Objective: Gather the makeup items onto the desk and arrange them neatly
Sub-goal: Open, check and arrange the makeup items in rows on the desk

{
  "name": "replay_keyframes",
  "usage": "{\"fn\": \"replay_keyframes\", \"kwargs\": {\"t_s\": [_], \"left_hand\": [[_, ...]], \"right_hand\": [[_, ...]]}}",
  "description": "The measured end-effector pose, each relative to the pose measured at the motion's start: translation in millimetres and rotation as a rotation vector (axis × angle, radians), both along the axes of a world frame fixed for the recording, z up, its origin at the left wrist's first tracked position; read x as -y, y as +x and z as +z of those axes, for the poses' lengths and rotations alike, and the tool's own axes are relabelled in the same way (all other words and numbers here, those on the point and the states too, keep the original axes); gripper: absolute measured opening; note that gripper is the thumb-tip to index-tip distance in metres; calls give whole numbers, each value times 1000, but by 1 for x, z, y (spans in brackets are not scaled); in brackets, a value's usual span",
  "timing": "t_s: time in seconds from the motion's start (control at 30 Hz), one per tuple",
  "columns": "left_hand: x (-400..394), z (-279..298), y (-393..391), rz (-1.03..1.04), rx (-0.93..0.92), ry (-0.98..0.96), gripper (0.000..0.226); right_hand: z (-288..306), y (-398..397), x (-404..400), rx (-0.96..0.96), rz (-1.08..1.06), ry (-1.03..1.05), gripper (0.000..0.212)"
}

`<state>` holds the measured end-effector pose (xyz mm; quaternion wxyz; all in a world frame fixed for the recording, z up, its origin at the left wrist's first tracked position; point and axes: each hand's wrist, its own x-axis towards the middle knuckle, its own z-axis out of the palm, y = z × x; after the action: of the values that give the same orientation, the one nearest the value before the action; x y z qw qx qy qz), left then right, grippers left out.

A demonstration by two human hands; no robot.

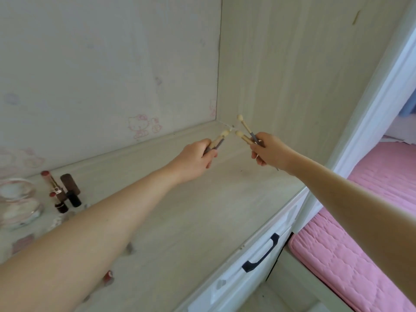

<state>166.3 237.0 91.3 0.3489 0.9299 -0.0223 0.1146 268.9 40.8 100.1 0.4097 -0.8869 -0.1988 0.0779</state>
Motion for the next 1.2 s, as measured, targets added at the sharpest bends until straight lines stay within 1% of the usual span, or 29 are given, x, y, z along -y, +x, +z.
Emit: {"fn": "replay_keyframes", "kwargs": {"t_s": [0.1, 0.17, 0.27, 0.4, 0.53, 0.63, 0.73, 0.8, 0.87, 1.03, 1.13, 1.2], "left_hand": [[-14, 10, -32, 66, 6, -157, 19], [-21, 15, -55, 112, 16, -256, 20], [-32, 22, -94, 174, 64, -337, 20], [-50, 26, -144, 282, 93, -477, 21], [-71, 28, -192, 356, 86, -675, 20], [-86, 28, -224, 402, 78, -781, 17], [-102, 24, -253, 443, 67, -833, 15], [-110, 20, -271, 486, 44, -868, 13], [-116, 16, -289, 524, 15, -907, 11], [-128, 11, -329, 621, -23, -968, 8], [-133, 7, -353, 656, -47, -929, 8], [-137, 2, -369, 663, -80, -877, 11]], "right_hand": [[12, -28, -18, 11, 39, -5, 16], [18, -50, -30, 10, 76, 40, 17], [25, -86, -49, 61, 158, 75, 15], [27, -128, -75, 133, 201, 71, 12], [29, -164, -102, 145, 249, 91, 11], [29, -188, -120, 126, 295, 89, 13], [27, -213, -139, 24, 322, 121, 14], [25, -229, -151, -83, 346, 173, 11], [22, -245, -161, -148, 384, 197, 10], [13, -283, -185, -96, 463, 78, 16], [5, -303, -198, -155, 497, 82, 15], [-2, -317, -205, -264, 514, 126, 7]]}}
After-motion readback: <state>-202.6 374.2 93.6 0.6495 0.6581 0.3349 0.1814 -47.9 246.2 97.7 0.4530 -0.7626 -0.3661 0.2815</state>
